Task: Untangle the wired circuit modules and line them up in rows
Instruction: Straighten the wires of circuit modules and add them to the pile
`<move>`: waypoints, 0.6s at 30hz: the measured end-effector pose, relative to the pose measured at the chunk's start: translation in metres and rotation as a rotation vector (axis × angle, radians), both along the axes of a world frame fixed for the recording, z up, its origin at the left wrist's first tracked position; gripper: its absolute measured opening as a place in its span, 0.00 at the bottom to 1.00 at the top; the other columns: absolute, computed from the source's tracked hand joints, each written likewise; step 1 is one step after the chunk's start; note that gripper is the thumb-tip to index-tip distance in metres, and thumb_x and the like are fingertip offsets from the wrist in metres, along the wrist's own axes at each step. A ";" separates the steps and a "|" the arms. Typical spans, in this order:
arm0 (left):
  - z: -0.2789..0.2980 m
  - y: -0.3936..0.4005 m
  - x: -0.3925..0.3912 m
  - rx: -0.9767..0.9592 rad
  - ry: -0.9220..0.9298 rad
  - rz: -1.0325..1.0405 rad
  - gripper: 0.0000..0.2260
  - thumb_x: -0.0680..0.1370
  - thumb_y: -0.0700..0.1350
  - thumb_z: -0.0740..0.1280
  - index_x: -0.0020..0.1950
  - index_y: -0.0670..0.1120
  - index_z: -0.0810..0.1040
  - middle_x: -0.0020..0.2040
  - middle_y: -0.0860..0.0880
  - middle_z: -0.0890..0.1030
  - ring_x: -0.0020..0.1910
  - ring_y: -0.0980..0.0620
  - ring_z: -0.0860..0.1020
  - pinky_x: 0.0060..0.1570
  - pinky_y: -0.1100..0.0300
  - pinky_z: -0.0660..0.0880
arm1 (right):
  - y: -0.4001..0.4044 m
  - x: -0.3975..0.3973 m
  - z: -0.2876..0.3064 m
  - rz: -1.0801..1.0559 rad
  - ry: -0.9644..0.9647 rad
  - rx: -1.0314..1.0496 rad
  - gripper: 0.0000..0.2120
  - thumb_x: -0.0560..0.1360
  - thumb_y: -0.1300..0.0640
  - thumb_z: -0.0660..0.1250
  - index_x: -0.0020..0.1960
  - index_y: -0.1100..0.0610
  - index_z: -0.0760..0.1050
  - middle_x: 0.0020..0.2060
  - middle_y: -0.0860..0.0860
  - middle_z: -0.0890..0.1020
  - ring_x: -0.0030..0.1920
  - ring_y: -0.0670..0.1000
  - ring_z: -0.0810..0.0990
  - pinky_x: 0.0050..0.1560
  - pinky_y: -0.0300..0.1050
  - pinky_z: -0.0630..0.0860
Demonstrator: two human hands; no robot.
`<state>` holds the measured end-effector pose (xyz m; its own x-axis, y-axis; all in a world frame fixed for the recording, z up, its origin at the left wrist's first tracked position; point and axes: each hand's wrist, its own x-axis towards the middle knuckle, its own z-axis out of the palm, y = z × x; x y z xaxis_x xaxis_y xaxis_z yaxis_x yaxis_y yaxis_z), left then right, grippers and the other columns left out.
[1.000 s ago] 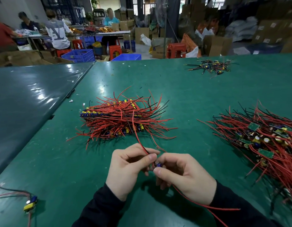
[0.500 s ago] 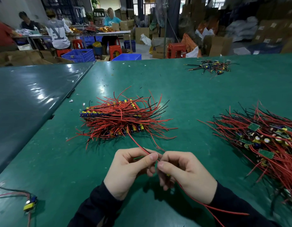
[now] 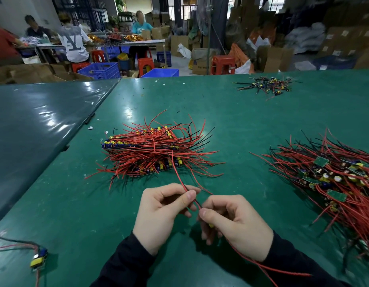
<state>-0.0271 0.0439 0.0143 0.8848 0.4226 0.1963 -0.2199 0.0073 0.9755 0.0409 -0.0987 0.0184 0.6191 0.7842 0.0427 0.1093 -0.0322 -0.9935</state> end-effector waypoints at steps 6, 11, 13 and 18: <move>0.001 0.003 -0.001 -0.061 0.011 -0.007 0.07 0.65 0.41 0.70 0.40 0.42 0.86 0.31 0.43 0.81 0.30 0.53 0.78 0.29 0.65 0.73 | -0.001 0.000 -0.001 0.067 0.085 -0.096 0.12 0.77 0.66 0.61 0.36 0.60 0.74 0.24 0.55 0.78 0.22 0.51 0.75 0.26 0.36 0.70; 0.002 0.005 -0.001 -0.174 0.042 0.013 0.07 0.64 0.38 0.69 0.39 0.43 0.86 0.33 0.41 0.82 0.27 0.53 0.77 0.28 0.66 0.74 | -0.001 -0.001 -0.001 0.125 0.124 -0.152 0.11 0.77 0.66 0.60 0.36 0.61 0.73 0.23 0.55 0.77 0.21 0.50 0.74 0.25 0.38 0.72; 0.003 0.005 -0.002 -0.208 0.067 -0.019 0.08 0.64 0.38 0.69 0.40 0.42 0.86 0.33 0.40 0.82 0.27 0.53 0.77 0.28 0.66 0.74 | -0.001 -0.001 -0.002 0.132 0.124 -0.149 0.11 0.78 0.63 0.62 0.37 0.59 0.73 0.23 0.54 0.77 0.21 0.50 0.74 0.25 0.37 0.71; 0.008 0.007 -0.004 -0.299 0.100 -0.090 0.10 0.65 0.39 0.69 0.43 0.41 0.86 0.33 0.41 0.82 0.26 0.53 0.77 0.26 0.66 0.73 | -0.001 -0.001 -0.004 0.180 0.084 -0.098 0.07 0.80 0.57 0.61 0.43 0.54 0.72 0.23 0.54 0.77 0.22 0.51 0.74 0.26 0.38 0.71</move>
<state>-0.0306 0.0513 0.0222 0.9300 0.3673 -0.0148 -0.1082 0.3120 0.9439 0.0397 -0.1001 0.0146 0.4668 0.8803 -0.0850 0.0385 -0.1162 -0.9925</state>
